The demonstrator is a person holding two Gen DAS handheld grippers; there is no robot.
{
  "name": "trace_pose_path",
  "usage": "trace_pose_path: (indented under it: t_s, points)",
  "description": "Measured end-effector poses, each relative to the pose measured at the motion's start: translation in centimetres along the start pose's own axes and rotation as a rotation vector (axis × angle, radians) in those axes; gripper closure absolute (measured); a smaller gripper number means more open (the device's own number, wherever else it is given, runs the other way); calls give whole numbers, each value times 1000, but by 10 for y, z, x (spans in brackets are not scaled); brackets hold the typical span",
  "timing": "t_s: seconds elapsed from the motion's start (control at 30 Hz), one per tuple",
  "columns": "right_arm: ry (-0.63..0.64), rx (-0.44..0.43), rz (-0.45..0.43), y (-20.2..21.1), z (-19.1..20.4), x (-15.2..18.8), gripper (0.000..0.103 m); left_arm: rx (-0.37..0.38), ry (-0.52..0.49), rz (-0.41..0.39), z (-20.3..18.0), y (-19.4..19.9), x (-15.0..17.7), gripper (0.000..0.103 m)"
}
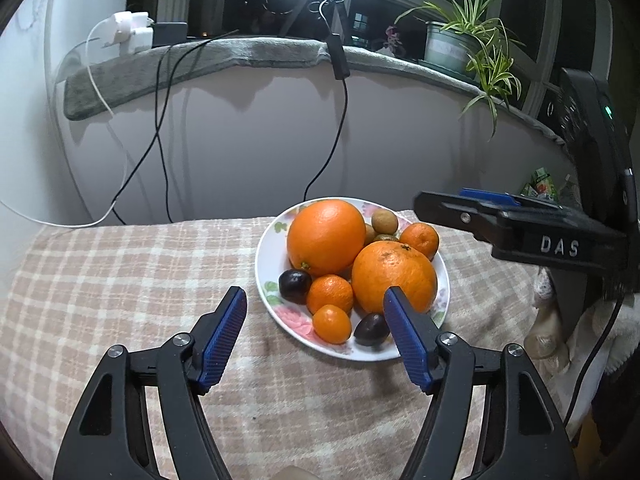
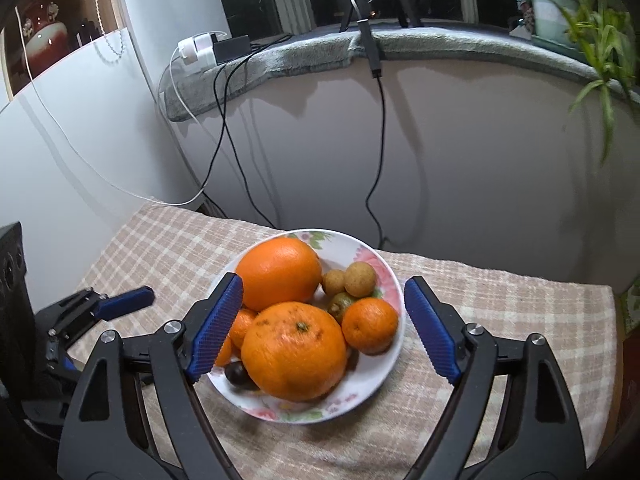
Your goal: Organize fruits
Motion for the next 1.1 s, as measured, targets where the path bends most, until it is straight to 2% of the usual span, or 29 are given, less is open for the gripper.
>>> trace_pose_path:
  t_s: [0.17, 0.27, 0.3, 0.5, 1.1]
  points:
    - [22, 65, -35, 14, 2, 12, 16, -19, 13, -4, 3, 6, 4, 32]
    - [31, 94, -73, 25, 3, 19, 3, -35, 15, -7, 4, 10, 7, 32]
    - [36, 107, -93, 30, 4, 22, 1, -40, 16, -11, 5, 12, 8, 32]
    - [71, 174, -135, 52, 11, 33, 0, -60, 22, -30, 6, 25, 12, 32]
    - [69, 121, -128, 65, 36, 46, 0, -70, 41, -45, 10, 46, 22, 32]
Point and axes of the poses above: each gripper's, at about its wrist camera, not at the fingertips, and y roughly against the way its jaws point, z to its left, x to its underside, the point moved 2 cm from there along -y, roughly the way its jaws point, and after that the axes turned 14 degrees about -x, right-handed, at the moved point
